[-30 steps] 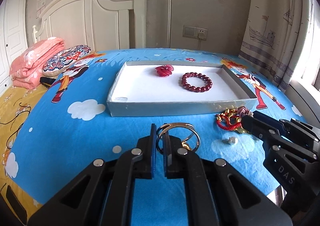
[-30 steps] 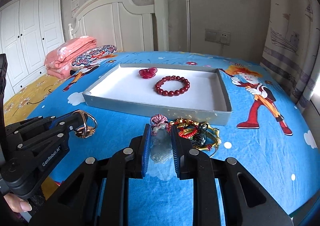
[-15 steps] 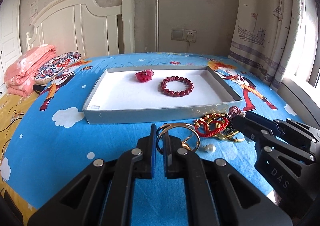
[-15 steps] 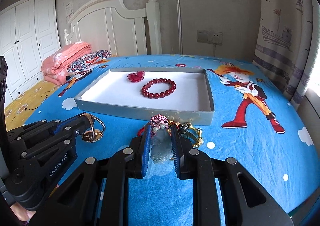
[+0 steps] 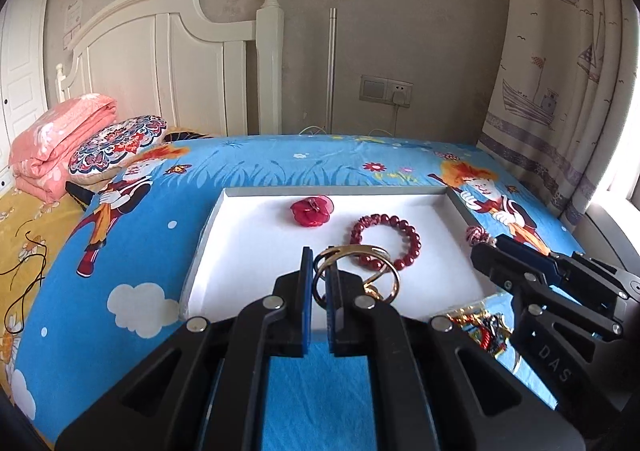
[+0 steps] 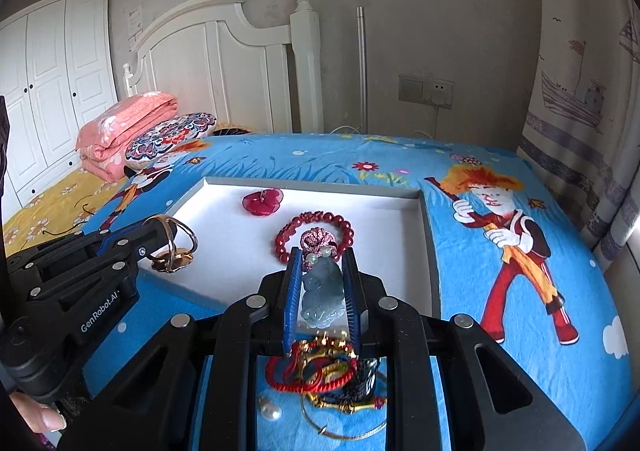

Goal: Organize jewelry
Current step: 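Carry the gold ring and jade pendant in both grippers over the tray, then open both grippers to set ring and pendant inside the tray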

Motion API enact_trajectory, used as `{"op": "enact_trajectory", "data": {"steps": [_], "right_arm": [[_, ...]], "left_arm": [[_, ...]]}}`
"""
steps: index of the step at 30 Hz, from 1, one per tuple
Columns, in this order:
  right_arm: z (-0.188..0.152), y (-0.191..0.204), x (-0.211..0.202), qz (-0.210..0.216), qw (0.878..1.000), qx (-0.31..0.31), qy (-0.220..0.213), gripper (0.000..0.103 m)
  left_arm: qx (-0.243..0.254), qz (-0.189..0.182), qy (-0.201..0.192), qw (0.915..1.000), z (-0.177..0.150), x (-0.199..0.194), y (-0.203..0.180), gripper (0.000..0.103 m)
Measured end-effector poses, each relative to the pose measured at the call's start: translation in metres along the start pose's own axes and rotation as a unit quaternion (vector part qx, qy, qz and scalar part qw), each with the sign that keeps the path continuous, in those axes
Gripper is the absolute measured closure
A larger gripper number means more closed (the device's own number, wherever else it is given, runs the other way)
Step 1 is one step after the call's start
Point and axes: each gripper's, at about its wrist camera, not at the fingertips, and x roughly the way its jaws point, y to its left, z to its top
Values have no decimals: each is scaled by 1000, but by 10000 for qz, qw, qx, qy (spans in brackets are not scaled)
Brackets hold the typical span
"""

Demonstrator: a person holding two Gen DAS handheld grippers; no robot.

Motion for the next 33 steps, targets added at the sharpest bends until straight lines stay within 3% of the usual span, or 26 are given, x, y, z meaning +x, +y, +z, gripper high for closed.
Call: {"op": "enact_trajectory", "data": {"steps": [12, 24, 27, 29, 30, 31, 32, 33], "right_arm": [[38, -11, 57, -112, 9996, 109, 254, 83], [38, -11, 95, -244, 9981, 154, 551, 83], [37, -14, 105, -214, 9968, 248, 727, 82], [36, -18, 108, -195, 9962, 345, 771, 80], [36, -19, 108, -220, 9961, 350, 780, 75], [37, -20, 108, -244, 9962, 345, 767, 69], [37, -21, 107, -248, 9963, 348, 743, 56], [37, -23, 106, -236, 9965, 372, 712, 52]], "left_arm": [[-201, 159, 439, 9987, 31, 70, 27, 97], [-369, 259, 600, 9972, 40, 101, 36, 97], [-418, 246, 682, 9965, 40, 108, 36, 92], [-483, 298, 730, 9957, 38, 111, 38, 73], [-517, 331, 709, 9956, 37, 111, 39, 66], [-543, 368, 652, 9957, 36, 110, 41, 50], [-551, 429, 593, 9958, 36, 108, 42, 41], [-547, 487, 548, 9958, 36, 106, 43, 41]]}}
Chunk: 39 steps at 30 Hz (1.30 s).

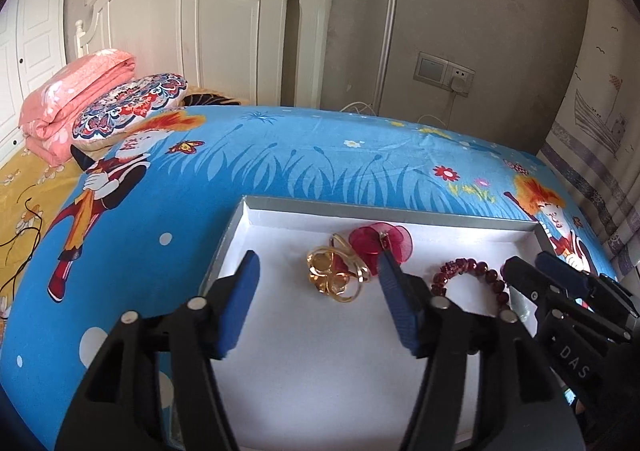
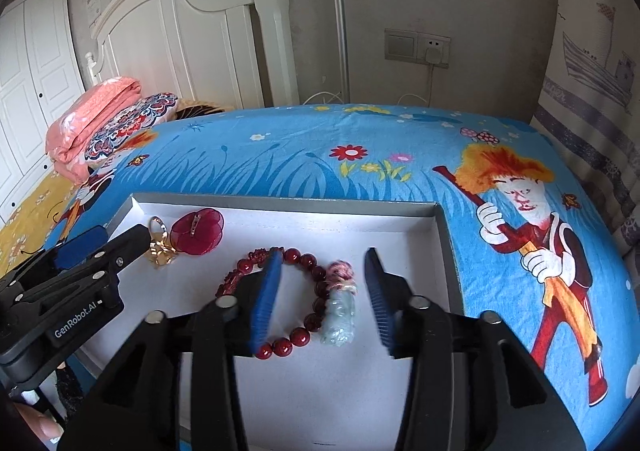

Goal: Organize jewelry
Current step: 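Open both grippers to set ring and pendant inside the tray, then move both open grippers back toward the gold bangle and red cord pile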

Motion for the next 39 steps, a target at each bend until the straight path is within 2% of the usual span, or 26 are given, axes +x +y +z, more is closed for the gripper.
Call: {"op": "enact_trajectory", "data": {"steps": [3, 8, 13, 22, 25, 29, 39], "right_arm": [[1, -2, -4, -24, 10000, 0, -73, 52], [1, -4, -18, 25, 9998, 52, -208, 52], [-5, -2, -35, 91, 9994, 18, -340, 52], [-28, -10, -65, 67, 9985, 114, -526, 48], [-41, -14, -79, 6, 9973, 222, -701, 43], [-59, -13, -91, -121, 9962, 122, -853, 42], [-86, -18, -105, -185, 9959, 67, -878, 39]], "left_arm": [[-9, 48, -27, 10000, 0, -3, 4, 40], [1, 155, -207, 9997, -3, -15, 7, 21], [-19, 147, -261, 9996, -11, -27, 7, 16], [-14, 145, -280, 9995, -33, -50, 5, 9], [-43, 139, -333, 9993, -44, -61, 4, 5], [-148, -34, -470, 9988, -60, -76, 1, 5], [96, 13, -637, 9979, -89, -98, -8, 5]]}}
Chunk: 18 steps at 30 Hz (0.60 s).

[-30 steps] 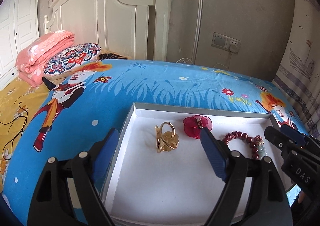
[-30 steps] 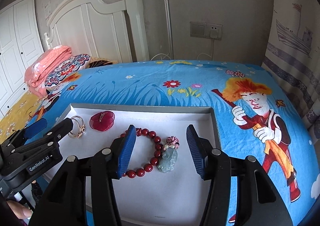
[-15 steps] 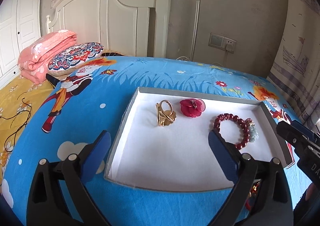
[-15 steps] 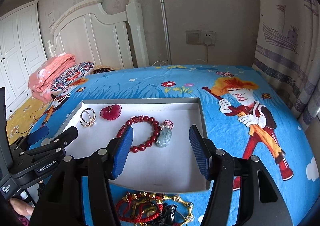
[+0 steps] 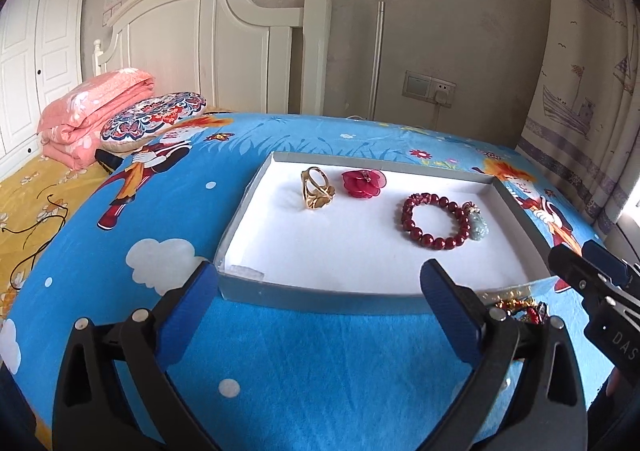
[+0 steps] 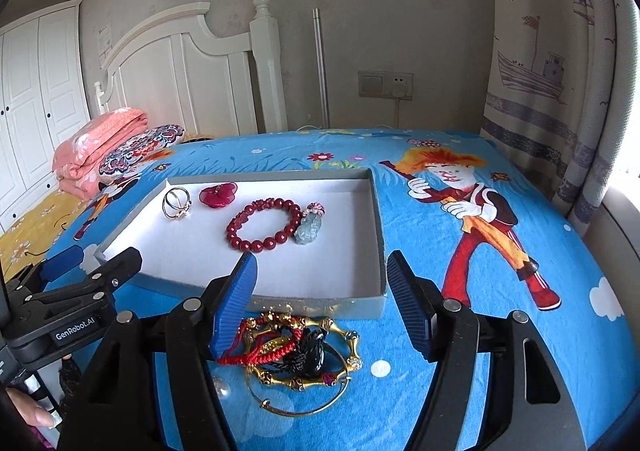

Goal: Organize jewelry
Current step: 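Move both open grippers back toward the gold bangle and red cord pile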

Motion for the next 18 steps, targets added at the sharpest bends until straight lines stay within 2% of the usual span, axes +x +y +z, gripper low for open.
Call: {"op": "enact_trajectory", "data": {"steps": [4, 9, 12, 18], "right_arm": [[-9, -2, -7, -16, 9999, 39, -106, 39], [-12, -5, -15, 14, 9992, 117, -373, 37], [-14, -7, -20, 29, 9993, 128, -345, 37], [-33, -9, -24, -22, 10000, -53, -62, 37]], "left_arm": [[228, -10, -253, 9994, -5, -11, -6, 5], [172, -180, -184, 9995, -4, -8, -3, 5], [72, -254, -269, 9993, -5, -11, 1, 5], [252, -194, -311, 9990, -6, -11, -6, 5]]}}
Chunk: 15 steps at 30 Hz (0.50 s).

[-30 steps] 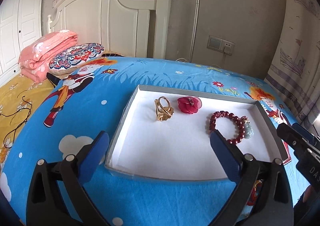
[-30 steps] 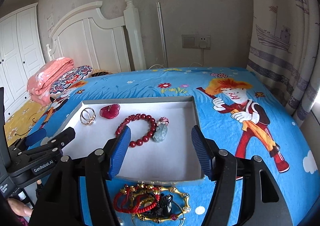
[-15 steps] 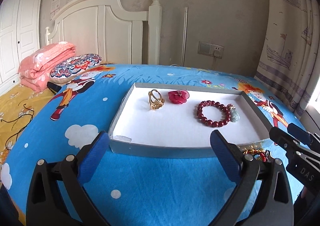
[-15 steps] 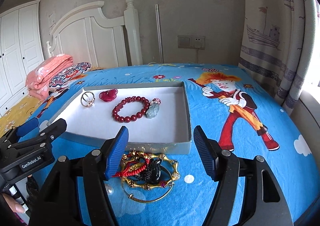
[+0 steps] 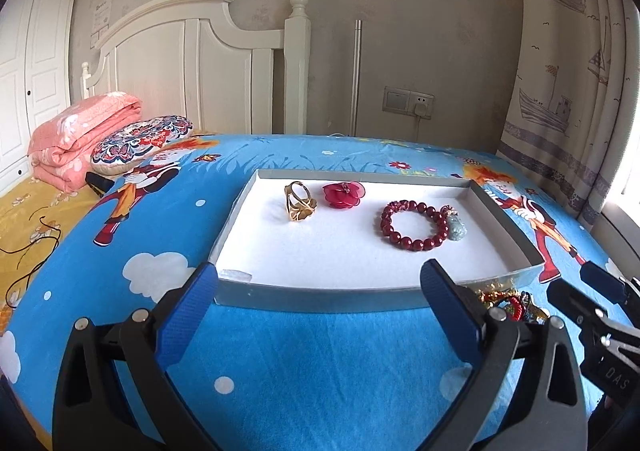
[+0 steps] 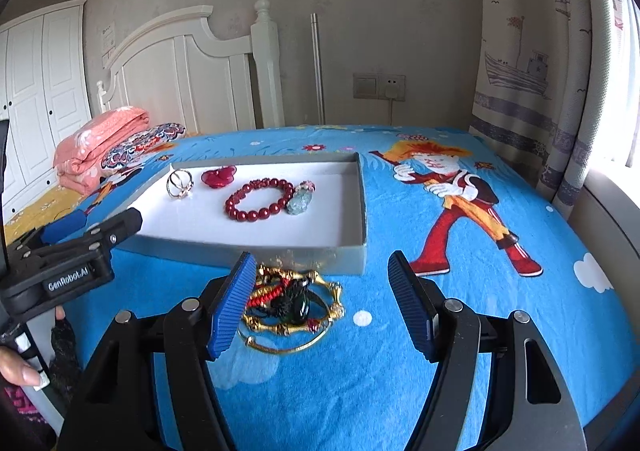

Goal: Organize jewelry
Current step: 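Move both open grippers back toward the gold bangle and red cord pile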

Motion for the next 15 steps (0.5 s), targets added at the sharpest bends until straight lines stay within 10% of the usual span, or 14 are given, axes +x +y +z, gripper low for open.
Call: {"op": "enact_trajectory", "data": {"steps": [15], "right_arm": [[-22, 24, -2, 297, 9988, -307, 256, 42]], "left_arm": [[79, 0, -206, 9998, -7, -23, 2, 5]]}}
